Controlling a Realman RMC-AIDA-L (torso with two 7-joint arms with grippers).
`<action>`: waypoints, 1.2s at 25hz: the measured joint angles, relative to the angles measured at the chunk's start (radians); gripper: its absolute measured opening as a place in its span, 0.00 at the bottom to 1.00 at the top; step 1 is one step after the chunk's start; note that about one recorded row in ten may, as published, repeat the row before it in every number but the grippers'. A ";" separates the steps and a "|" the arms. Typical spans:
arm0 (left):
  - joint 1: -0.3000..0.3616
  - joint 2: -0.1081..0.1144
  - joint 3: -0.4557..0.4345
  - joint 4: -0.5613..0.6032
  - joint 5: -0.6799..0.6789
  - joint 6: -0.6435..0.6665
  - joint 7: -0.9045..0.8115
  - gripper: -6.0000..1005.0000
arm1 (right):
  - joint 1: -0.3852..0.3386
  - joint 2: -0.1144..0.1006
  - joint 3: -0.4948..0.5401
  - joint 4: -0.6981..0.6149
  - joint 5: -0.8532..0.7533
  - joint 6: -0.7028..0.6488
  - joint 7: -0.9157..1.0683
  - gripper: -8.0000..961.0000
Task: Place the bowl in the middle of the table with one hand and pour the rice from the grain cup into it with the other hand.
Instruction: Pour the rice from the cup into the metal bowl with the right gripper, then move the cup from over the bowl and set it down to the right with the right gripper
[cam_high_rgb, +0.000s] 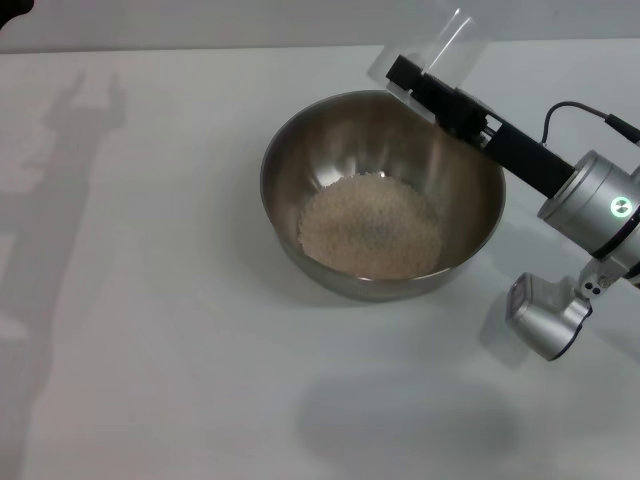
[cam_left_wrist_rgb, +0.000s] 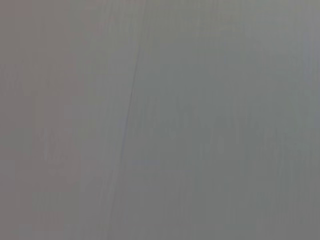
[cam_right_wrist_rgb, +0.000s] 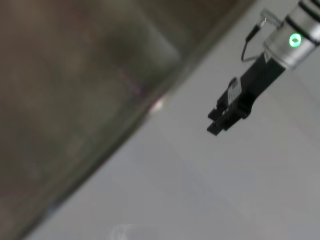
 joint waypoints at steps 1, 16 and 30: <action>0.000 0.001 0.000 0.000 0.000 0.000 0.000 0.45 | 0.000 0.000 0.004 0.004 0.007 0.000 0.001 0.03; 0.002 0.003 -0.022 0.001 0.000 0.008 -0.002 0.45 | -0.154 0.007 0.076 0.405 0.374 0.000 0.444 0.03; 0.008 0.007 -0.026 -0.015 0.006 0.024 -0.007 0.45 | -0.258 0.002 0.091 0.614 0.692 0.120 1.127 0.02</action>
